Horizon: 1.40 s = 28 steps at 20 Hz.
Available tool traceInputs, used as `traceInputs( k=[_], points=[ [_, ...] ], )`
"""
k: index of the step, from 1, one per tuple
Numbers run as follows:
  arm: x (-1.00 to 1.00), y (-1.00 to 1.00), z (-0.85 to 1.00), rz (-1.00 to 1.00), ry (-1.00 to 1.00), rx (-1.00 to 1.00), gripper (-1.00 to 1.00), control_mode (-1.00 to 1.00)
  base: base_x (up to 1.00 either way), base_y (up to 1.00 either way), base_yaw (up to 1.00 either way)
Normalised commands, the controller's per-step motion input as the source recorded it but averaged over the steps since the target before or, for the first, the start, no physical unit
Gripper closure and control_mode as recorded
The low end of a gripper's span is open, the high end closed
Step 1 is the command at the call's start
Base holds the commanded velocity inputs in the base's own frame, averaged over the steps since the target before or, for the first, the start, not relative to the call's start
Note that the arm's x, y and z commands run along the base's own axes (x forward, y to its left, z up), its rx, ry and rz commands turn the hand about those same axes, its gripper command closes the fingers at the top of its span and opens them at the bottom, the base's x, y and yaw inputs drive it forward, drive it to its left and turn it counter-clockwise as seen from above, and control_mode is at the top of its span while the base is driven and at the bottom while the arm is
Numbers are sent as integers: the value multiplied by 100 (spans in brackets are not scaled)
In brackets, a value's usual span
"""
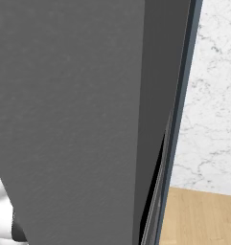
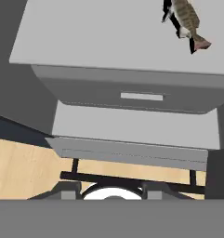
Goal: Place one corn and one fish in each tupperware on the nearby counter, to pack two identical lunches.
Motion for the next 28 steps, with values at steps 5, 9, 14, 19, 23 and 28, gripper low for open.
traceInputs(
  k=[5,9,14,19,23,28],
  points=[
    [0,0,-1,0,-27,0,-100,-100,0,0,0],
    [-11,0,11,0,-65,0,-100,-100,0,0,0],
    [0,-19,59,0,-48,-1,-100,-100,0,0,0],
    [0,-7,94,-3,-14,-3,-100,-100,0,0,0],
    [0,-1,88,-8,-6,-12,-100,-100,0,0,0],
    [9,-3,58,-5,0,-4,-100,-100,0,0,0]
  ],
)
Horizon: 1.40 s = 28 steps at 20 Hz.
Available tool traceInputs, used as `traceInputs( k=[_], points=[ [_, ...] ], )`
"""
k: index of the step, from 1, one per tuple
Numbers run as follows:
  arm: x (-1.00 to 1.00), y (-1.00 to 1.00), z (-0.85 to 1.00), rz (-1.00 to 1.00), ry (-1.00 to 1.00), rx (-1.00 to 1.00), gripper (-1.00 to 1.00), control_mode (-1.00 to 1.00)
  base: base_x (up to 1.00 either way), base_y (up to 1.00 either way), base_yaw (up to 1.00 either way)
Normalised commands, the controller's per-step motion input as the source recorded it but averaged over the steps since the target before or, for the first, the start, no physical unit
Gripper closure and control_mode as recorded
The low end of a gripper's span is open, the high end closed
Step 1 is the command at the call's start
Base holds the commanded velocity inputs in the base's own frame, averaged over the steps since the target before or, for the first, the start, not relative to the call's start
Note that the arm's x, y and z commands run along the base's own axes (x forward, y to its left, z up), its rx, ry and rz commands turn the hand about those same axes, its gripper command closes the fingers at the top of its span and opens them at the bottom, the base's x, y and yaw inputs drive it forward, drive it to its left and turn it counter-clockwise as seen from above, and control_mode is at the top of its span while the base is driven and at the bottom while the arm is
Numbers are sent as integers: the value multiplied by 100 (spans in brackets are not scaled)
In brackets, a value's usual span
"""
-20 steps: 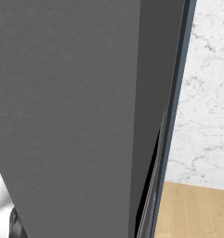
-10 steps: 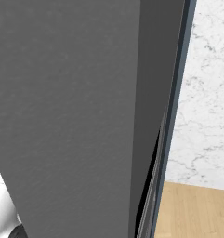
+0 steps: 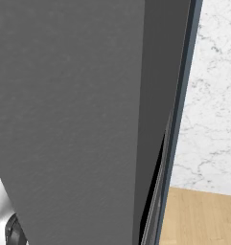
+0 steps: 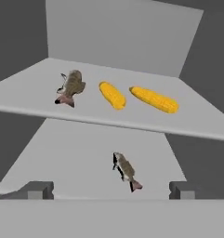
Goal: Place one corn and one fish in each tupperware on the nearby counter, to pack two identical lunches.
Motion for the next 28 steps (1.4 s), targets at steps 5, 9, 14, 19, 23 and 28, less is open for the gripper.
traceInputs(
  k=[5,9,14,19,23,28],
  points=[
    [65,-38,4,0,5,15,-100,-100,0,0,0],
    [95,-12,-8,0,1,14,-100,-100,0,0,0],
    [69,1,-9,0,0,2,-100,-100,0,0,0],
    [51,-12,0,0,0,0,-100,-100,0,0,0],
    [34,-34,-3,0,0,0,-100,-100,0,0,0],
    [29,-47,-15,0,1,-1,-100,-100,0,0,0]
  ],
)
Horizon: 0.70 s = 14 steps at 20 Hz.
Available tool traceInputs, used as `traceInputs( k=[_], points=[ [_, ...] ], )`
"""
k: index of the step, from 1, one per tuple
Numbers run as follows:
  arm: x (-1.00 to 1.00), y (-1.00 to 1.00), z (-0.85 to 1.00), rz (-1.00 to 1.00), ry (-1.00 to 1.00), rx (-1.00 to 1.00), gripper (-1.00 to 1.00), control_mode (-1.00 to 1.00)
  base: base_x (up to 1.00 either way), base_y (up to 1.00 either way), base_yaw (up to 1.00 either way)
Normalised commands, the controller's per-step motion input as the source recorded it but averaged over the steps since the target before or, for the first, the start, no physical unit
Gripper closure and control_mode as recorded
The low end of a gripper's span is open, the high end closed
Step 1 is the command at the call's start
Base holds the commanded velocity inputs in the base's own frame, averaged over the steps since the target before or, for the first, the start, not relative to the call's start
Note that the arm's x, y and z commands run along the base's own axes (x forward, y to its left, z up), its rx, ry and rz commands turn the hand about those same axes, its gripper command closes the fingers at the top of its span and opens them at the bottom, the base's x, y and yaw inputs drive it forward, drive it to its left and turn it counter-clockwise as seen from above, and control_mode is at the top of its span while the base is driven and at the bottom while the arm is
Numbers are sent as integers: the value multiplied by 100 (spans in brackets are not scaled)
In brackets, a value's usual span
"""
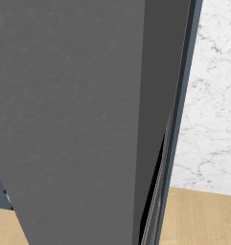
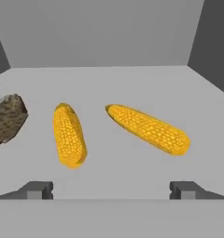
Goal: Place one corn and one fish in each tupperware on the nearby counter, to pack two identical lunches.
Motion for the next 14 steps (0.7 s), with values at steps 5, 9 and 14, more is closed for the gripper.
traceInputs(
  k=[5,9,14],
  points=[
    [17,-48,-19,0,4,-4,-100,-100,0,0,0],
    [21,-27,0,0,4,-1,-100,-100,0,0,0],
    [29,-4,0,0,2,-4,-100,-100,0,0,0]
  ],
)
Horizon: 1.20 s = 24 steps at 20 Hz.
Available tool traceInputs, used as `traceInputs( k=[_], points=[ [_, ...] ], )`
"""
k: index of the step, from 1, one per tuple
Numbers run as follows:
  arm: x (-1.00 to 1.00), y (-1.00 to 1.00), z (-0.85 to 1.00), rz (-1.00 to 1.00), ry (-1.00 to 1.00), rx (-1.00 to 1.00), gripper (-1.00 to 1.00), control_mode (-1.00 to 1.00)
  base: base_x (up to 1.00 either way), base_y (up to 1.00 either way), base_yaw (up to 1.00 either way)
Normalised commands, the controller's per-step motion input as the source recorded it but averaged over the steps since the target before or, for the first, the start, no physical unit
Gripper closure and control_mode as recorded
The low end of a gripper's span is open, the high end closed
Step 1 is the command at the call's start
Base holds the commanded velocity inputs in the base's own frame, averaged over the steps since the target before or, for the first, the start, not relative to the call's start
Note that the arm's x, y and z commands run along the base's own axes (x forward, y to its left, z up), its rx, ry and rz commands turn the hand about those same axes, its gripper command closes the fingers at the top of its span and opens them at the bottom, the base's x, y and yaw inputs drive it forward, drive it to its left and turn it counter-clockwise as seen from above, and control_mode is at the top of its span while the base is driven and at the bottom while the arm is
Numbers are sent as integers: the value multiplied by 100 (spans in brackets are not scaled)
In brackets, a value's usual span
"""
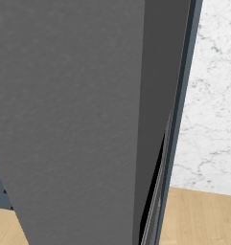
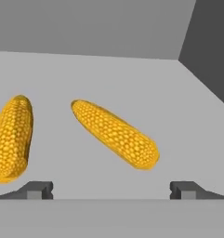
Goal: Place one corn and one fish in each tupperware on the nearby counter, to pack two identical lunches.
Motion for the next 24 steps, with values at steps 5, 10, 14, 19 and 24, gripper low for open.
traceInputs(
  k=[5,10,14,19,24],
  points=[
    [38,-17,0,0,5,-4,-100,-100,0,0,0],
    [37,-17,0,1,12,-4,-100,-100,0,0,0],
    [21,-1,-2,3,8,-3,-100,-100,0,0,0],
    [1,0,-20,4,1,-1,-100,-100,0,0,0],
    [2,0,-15,5,0,0,-100,-100,0,0,0]
  ],
)
